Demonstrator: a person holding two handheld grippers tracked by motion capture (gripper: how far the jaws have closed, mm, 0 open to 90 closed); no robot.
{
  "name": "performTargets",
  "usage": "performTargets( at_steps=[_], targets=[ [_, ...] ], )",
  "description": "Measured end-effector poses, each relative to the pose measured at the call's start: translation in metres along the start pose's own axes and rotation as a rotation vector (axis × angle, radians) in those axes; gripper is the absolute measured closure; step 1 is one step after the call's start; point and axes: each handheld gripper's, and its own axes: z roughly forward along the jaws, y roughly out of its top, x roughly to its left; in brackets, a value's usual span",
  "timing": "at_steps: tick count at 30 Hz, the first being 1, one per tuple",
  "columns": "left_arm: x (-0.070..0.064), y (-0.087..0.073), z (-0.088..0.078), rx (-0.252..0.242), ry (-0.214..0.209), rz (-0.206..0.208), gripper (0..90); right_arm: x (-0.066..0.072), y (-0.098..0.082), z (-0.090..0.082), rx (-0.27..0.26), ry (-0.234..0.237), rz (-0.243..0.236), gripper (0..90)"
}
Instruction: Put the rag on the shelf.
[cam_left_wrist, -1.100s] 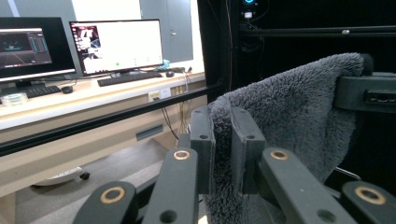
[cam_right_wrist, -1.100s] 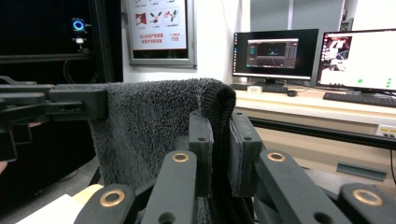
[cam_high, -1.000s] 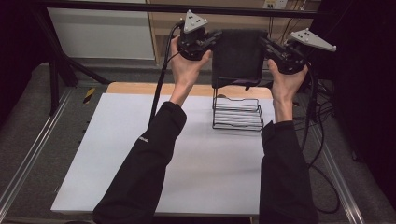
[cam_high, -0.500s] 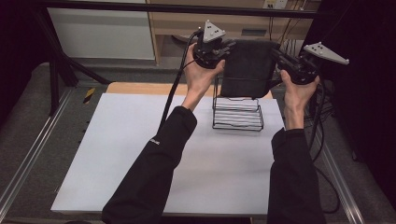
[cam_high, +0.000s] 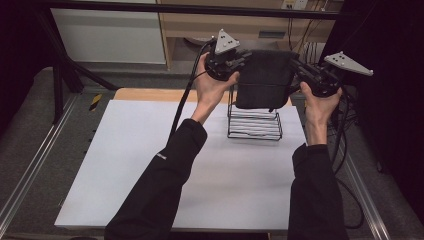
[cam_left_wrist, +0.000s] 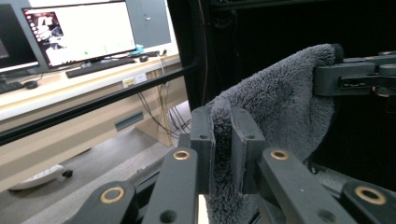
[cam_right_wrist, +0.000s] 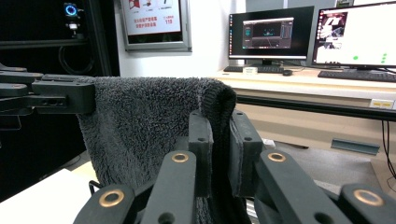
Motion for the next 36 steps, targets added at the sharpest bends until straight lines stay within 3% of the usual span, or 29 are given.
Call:
performTargets(
  at_steps=[18, 29, 36],
  targets=[
    [-0.016, -0.004, -0.012, -0.014, -0.01, 0.067, 80.6, 0.004, -0.014, -0.019, -0.048, 0.016, -0.03, 81.9],
    [-0.023, -0.018, -0.018, -0.021, -0.023, 0.076, 80.5, 0.01, -0.027, -0.027, -0.057, 0.02, -0.051, 81.9],
    [-0.03, -0.025, -0.022, -0.013, -0.039, 0.092, 80.6, 0.011, -0.039, -0.032, -0.051, 0.023, -0.042, 81.8]
  ],
)
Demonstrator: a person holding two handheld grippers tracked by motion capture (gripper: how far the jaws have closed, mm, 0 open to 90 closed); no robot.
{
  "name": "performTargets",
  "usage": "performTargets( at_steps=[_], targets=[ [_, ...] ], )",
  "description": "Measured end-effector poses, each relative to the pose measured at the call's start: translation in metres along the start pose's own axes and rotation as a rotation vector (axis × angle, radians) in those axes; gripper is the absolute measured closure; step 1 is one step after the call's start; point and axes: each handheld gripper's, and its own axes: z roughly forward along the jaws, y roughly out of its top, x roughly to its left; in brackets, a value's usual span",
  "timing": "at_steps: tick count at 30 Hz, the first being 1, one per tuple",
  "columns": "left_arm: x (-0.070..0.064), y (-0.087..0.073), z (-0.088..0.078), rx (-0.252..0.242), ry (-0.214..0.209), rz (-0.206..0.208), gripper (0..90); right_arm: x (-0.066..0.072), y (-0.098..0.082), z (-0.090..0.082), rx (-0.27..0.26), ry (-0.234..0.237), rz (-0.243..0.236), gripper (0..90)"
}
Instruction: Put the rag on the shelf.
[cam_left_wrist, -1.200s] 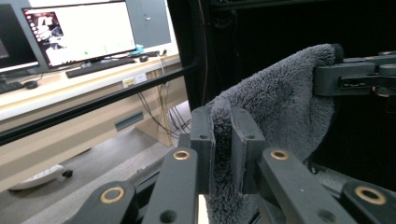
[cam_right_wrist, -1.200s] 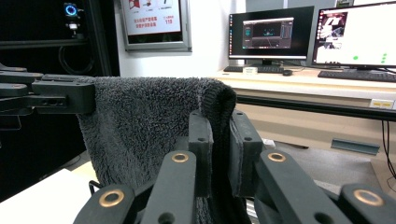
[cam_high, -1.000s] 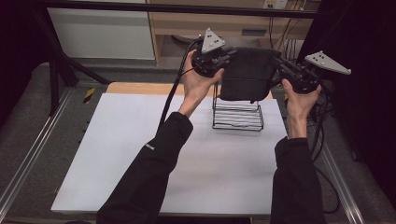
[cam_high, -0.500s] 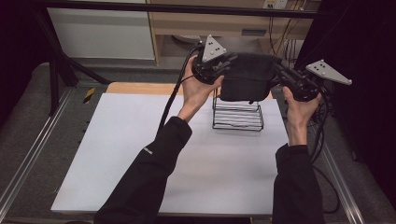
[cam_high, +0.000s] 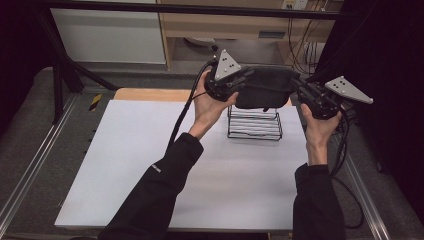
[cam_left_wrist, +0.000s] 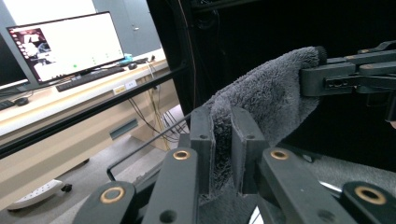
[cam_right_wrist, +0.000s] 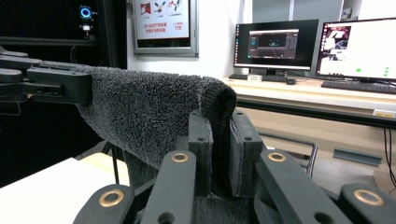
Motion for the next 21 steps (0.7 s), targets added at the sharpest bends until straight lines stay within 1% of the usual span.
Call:
performTargets(
  at_steps=[2, 6, 10, 13, 17, 21],
  targets=[
    [-0.002, -0.002, 0.0, 0.003, 0.0, 0.003, 80.5, -0.001, -0.004, -0.002, 0.003, 0.005, -0.002, 81.6],
    [-0.006, -0.007, -0.001, 0.028, -0.008, 0.0, 80.1, -0.001, -0.01, -0.004, 0.023, 0.015, 0.012, 81.3],
    [-0.008, -0.014, -0.002, 0.055, -0.02, -0.027, 79.3, -0.001, -0.015, -0.005, 0.04, 0.026, 0.022, 80.5],
    [-0.011, -0.018, -0.004, 0.074, -0.028, -0.048, 78.8, 0.0, -0.017, -0.007, 0.057, 0.031, 0.019, 79.6],
    [-0.013, -0.024, -0.006, 0.106, -0.04, -0.071, 77.5, 0.001, -0.017, -0.01, 0.094, 0.035, 0.012, 77.4],
    [-0.016, -0.03, -0.008, 0.123, -0.047, -0.098, 76.6, 0.004, -0.017, -0.013, 0.131, 0.032, 0.008, 73.7]
  ],
)
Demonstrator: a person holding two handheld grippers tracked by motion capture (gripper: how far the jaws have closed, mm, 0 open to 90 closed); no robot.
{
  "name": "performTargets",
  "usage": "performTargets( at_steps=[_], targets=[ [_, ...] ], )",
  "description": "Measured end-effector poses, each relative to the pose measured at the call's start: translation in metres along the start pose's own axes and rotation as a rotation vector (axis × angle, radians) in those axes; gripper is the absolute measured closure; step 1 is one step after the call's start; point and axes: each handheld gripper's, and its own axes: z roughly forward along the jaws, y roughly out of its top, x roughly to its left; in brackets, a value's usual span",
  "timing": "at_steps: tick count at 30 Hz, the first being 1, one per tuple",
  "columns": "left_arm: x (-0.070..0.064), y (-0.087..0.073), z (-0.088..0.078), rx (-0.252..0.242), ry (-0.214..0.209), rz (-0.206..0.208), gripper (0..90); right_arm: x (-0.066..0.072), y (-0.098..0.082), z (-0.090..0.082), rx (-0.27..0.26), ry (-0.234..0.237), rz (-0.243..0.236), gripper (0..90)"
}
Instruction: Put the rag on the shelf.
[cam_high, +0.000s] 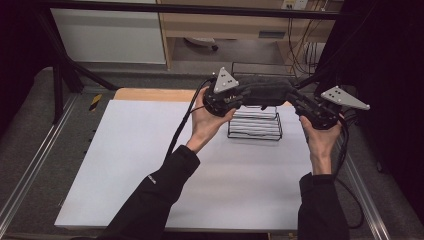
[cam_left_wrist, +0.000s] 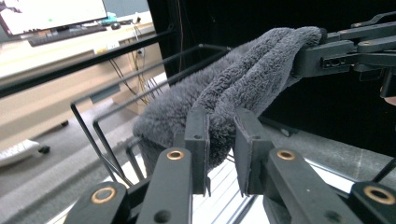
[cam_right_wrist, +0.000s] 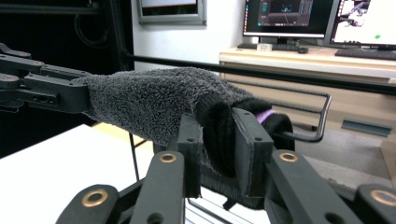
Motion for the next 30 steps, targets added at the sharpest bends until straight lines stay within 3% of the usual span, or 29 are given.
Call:
performTargets(
  at_steps=[5, 15, 23, 30],
  targets=[
    [-0.004, -0.009, 0.0, 0.031, -0.005, -0.004, 73.6, 0.005, -0.004, -0.004, 0.051, -0.03, -0.001, 65.2],
    [-0.009, -0.028, 0.002, 0.078, -0.013, -0.017, 69.0, 0.006, -0.016, -0.013, 0.111, -0.039, 0.007, 62.2],
    [-0.009, -0.047, 0.01, 0.125, -0.014, -0.053, 65.1, 0.007, -0.032, -0.012, 0.178, -0.046, 0.035, 57.7],
    [-0.008, -0.061, 0.019, 0.169, -0.007, -0.067, 58.8, 0.003, -0.049, -0.007, 0.201, -0.069, 0.054, 50.6]
  ],
)
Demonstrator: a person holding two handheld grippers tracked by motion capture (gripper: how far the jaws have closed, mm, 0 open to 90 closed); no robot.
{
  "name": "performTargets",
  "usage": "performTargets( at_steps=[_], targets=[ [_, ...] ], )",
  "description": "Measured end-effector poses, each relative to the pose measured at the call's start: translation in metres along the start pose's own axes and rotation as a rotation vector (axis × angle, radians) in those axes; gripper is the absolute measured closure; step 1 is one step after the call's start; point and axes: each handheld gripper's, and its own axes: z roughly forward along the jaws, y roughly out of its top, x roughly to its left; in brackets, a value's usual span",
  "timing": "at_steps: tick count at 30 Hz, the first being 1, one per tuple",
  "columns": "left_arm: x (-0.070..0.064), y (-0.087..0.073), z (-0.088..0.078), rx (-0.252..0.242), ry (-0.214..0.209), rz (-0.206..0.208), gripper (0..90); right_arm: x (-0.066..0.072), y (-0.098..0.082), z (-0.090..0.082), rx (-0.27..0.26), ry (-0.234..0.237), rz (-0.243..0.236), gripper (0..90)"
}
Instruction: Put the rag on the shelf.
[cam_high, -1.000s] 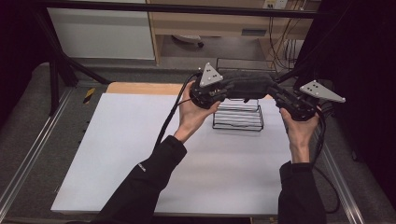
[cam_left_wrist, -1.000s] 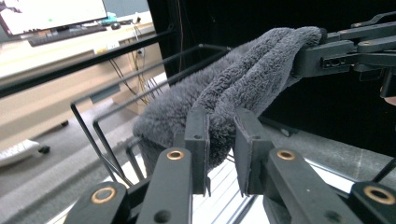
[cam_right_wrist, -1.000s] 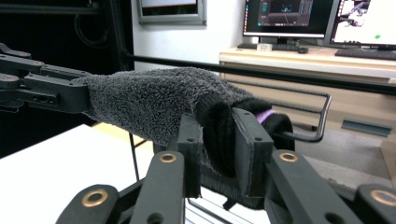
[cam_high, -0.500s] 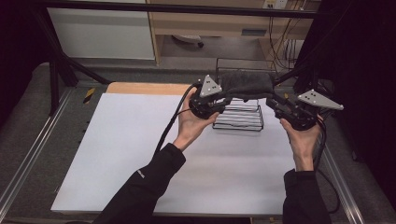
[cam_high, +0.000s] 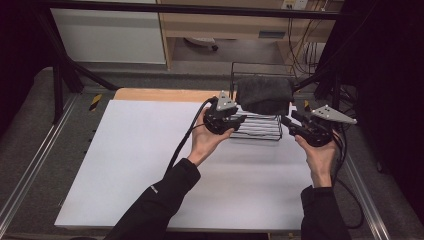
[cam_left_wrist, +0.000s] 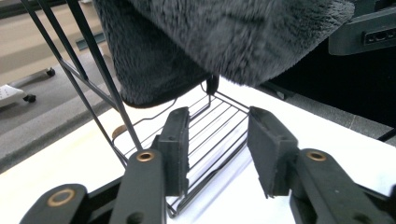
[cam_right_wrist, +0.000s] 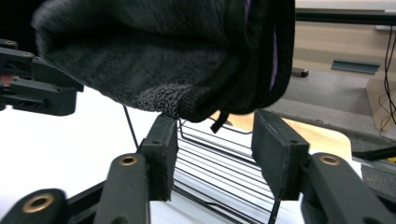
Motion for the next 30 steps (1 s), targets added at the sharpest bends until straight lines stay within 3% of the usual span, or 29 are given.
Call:
performTargets(
  at_steps=[5, 8, 16, 23, 30],
  targets=[
    [0.002, -0.008, 0.002, 0.033, -0.004, -0.004, 50.8, -0.003, -0.012, 0.007, 0.003, -0.005, 0.013, 41.3],
    [0.006, -0.013, 0.001, 0.048, -0.014, -0.029, 45.3, -0.001, -0.017, 0.008, 0.007, 0.0, 0.011, 33.9],
    [0.016, -0.031, -0.01, 0.115, -0.019, -0.07, 30.4, 0.01, -0.02, 0.008, 0.031, 0.034, -0.002, 15.7],
    [0.028, -0.053, -0.034, 0.16, -0.016, -0.09, 19.6, 0.021, -0.023, 0.007, 0.065, 0.075, 0.023, 6.5],
    [0.043, -0.082, -0.067, 0.184, 0.021, -0.108, 11.4, 0.036, -0.033, 0.005, 0.081, 0.115, 0.036, 3.3]
  ],
)
